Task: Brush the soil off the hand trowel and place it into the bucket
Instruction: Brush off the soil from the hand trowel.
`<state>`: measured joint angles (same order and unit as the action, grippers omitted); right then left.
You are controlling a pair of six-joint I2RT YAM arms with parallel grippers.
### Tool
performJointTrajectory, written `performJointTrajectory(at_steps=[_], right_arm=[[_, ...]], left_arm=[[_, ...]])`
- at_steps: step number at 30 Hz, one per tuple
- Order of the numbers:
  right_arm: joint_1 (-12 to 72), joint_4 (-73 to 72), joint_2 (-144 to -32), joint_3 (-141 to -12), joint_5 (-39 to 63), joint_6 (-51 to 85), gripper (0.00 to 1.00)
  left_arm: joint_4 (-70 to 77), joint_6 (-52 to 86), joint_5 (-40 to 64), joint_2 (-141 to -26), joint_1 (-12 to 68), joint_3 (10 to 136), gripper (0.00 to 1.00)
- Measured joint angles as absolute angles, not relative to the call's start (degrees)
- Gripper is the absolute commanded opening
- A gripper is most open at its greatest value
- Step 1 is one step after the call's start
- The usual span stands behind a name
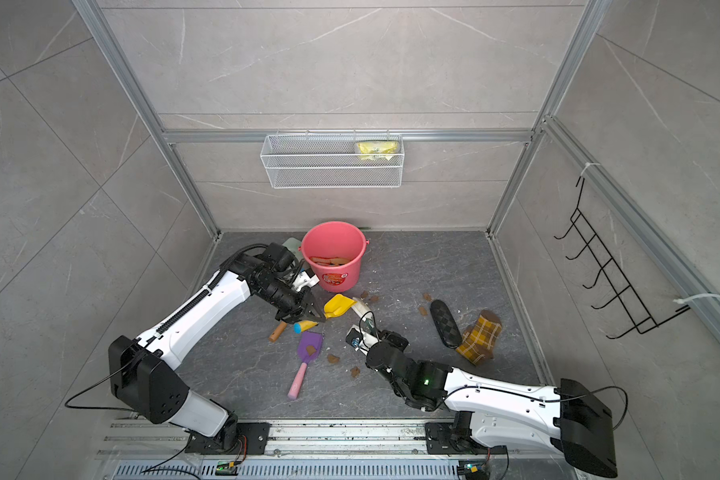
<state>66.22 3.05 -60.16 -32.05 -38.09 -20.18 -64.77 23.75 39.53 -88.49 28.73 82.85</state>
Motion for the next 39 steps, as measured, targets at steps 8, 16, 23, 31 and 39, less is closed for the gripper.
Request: performJointTrajectory(at_steps=[8,16,23,31,39], right_arm=[[71.07,2.52,-57.04,-32.62,-30.98,-21.89,0.00],[67.33,2.42,-59.99,-34.41,-34.22,-22.09,0.00],[64.07,0.91,-60.90,-33.58,-34.13,-22.11,0.00],[68.99,-7.25,-58.46,-28.62,-29.15,-28.53,0.00],[69.19,-10.85,-59.83,-28.47,-37.74,-29.95,0.00]], left_arm=[[-65.41,23.55,38.35,-89.23,29.17,83.09,0.00],[-65.78,22.31,37.58,-89.58,29.63,83.09,0.00],[-66.43,22.31,39.83,-89.71,29.61,83.20,0.00],[-66.37,22.48,45.78,-92.18,29.58,83.70,0.00],[-66.04,22.46,48.64,-92.86,29.28,85.08,0.00]])
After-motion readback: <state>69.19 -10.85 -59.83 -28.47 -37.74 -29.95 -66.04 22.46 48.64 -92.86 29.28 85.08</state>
